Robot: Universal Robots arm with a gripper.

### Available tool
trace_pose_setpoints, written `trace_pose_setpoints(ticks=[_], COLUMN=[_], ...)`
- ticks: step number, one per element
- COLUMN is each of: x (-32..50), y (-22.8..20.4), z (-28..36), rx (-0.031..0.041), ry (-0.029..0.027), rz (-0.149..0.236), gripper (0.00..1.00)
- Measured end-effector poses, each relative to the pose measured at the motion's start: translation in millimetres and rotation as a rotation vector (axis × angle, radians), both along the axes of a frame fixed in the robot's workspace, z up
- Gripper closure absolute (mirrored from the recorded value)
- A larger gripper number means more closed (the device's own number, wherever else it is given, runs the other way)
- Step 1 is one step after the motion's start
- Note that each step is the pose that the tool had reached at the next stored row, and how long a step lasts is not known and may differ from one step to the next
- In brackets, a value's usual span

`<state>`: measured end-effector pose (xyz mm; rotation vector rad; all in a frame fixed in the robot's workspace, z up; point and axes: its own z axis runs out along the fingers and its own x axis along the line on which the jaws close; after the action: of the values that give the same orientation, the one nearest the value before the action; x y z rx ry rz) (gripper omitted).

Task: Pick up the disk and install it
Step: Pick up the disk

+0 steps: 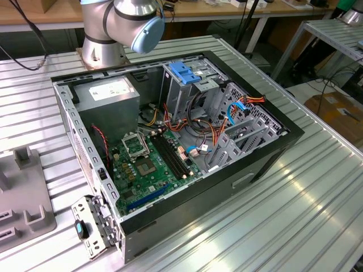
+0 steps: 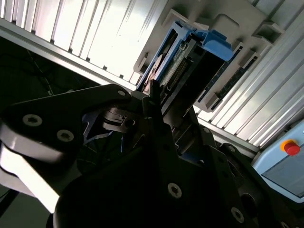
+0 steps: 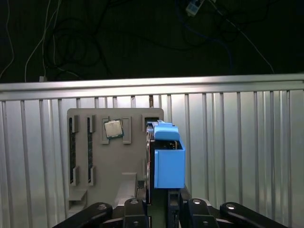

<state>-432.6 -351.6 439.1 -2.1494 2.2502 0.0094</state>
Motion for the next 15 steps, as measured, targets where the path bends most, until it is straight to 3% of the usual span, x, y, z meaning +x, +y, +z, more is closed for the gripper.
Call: trace_pose_setpoints(ticks=[15], x=[0.0], y=[0.0], z=[3.4], rx=[-0.0002], ry=[0.0003], rz=[0.000], gripper=[0.65])
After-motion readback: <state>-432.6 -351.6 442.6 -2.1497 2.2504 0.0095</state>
